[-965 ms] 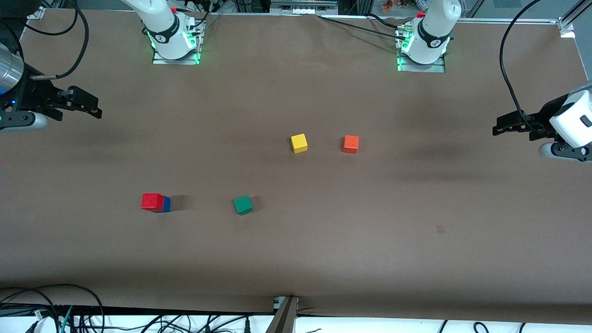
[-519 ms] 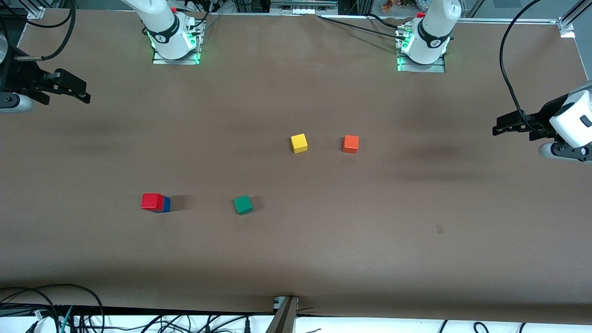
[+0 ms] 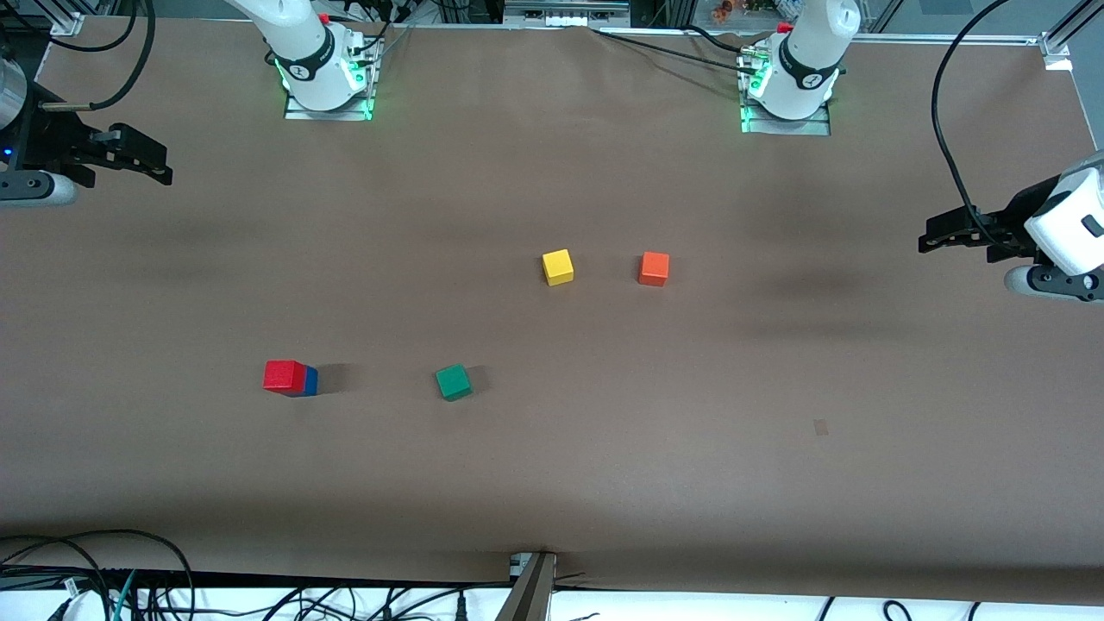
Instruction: Pass red block to right arm, stack on blue
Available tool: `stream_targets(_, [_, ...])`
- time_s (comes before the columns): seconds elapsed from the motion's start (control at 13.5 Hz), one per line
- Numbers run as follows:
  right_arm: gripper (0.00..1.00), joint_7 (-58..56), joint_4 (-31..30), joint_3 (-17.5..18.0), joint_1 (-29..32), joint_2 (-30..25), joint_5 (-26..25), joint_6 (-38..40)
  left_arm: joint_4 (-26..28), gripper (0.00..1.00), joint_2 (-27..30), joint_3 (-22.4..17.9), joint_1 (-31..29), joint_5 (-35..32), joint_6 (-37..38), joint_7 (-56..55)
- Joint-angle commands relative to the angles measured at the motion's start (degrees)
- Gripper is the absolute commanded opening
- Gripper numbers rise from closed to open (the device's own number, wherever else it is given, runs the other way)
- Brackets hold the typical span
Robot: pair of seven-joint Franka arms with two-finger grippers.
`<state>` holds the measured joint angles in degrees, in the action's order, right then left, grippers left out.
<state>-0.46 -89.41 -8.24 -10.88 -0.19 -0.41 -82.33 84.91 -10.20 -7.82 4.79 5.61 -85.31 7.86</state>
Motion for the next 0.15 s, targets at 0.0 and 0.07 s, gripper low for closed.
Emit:
stream_targets(0.0, [1.00, 0.38, 1.60, 0.07, -0.90, 0.01, -0.47, 0.59, -1.41, 1.00, -0.44, 0.08, 0.22, -0.69, 1.02, -0.30])
stream_targets(0.07, [1.00, 0.38, 1.61, 0.07, -0.90, 0.10, -0.47, 0.85, -1.41, 1.00, -0.44, 0.08, 0.22, -0.69, 1.02, -0.30])
